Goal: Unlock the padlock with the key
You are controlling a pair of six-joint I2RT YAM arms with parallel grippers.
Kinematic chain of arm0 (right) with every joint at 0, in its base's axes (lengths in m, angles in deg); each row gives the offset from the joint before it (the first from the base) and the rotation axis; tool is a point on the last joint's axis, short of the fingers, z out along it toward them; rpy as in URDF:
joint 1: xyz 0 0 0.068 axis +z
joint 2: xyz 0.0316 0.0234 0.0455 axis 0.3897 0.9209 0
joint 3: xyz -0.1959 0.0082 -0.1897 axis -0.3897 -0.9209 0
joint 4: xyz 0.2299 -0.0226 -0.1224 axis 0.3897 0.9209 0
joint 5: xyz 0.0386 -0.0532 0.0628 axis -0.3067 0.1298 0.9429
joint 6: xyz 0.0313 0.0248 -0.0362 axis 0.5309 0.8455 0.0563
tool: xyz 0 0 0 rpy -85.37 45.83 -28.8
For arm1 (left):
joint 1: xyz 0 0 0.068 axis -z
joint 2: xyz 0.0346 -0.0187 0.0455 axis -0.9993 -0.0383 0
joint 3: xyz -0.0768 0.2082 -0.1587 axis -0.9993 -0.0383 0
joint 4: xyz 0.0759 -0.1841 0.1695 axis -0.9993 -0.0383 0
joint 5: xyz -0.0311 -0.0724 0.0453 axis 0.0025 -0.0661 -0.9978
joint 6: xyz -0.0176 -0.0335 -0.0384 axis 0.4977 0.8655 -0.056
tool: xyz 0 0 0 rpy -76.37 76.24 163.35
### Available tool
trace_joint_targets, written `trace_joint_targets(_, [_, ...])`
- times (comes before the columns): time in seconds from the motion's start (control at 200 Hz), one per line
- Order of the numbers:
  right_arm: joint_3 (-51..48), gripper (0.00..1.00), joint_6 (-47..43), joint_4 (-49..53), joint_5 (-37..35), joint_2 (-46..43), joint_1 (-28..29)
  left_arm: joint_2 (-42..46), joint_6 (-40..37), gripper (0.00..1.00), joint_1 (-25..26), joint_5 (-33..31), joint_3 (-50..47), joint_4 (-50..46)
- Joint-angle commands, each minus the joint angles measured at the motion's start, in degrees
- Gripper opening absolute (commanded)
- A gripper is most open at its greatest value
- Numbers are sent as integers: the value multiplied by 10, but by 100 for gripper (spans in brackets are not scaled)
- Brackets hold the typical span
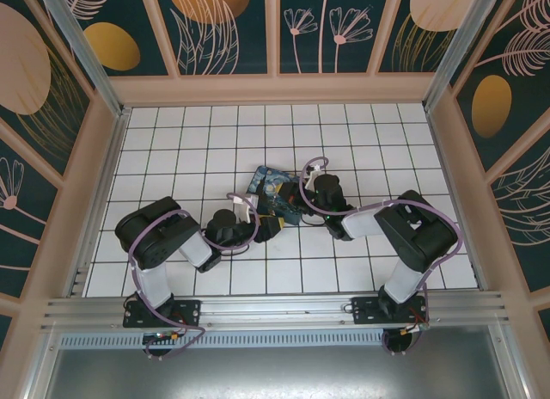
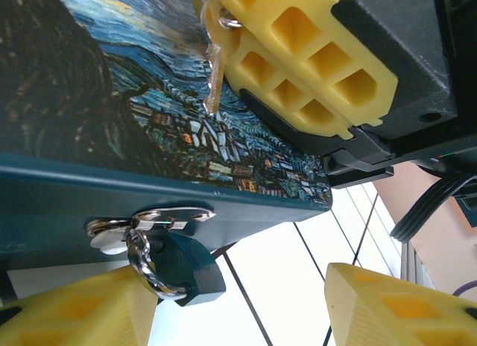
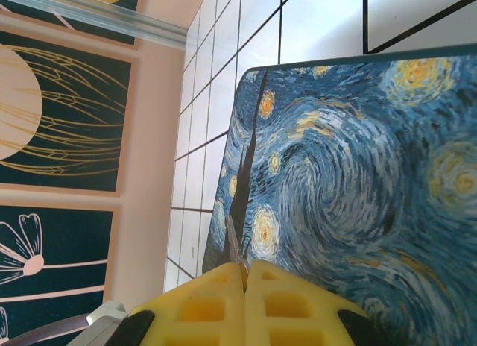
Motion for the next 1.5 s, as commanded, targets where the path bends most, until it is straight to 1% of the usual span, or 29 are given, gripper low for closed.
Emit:
trace_joint_targets(0.0, [2,0,6,1,8,16,3,-11,3,61,2,-11,1,5])
trace_joint_targets(0.12, [3,0,7,0,7,15,3,-13,1,60,2,-26,2,-21])
trace_joint_targets(0.265, [5,0,7,1,7,16,3,-20,1,59,2,-31,2,-27])
trace_joint_targets(0.39, [6,0,7,2,7,17,4,-24,0,56,3,-37,2,-31])
trace_joint_targets(0.911, [6,0,8,2,9,18,3,-36,-8,36,2,-44,17,-53])
trace_joint_targets(1.241, [5,0,9,-1,10,20,3,-41,-7,27,2,-48,21,-59])
trace_joint_targets(1.276, [5,0,9,-1,11,19,3,-40,-7,25,3,-49,22,-61])
trace_joint_targets(1.351, [7,0,9,0,13,17,3,-36,-7,23,2,-52,22,-66])
trace_joint_targets(1.431, [13,0,6,10,14,9,3,-31,-7,17,2,-50,23,-70])
trace_joint_targets(1.491, [19,0,0,24,16,-1,2,-25,-6,16,2,-49,23,-75])
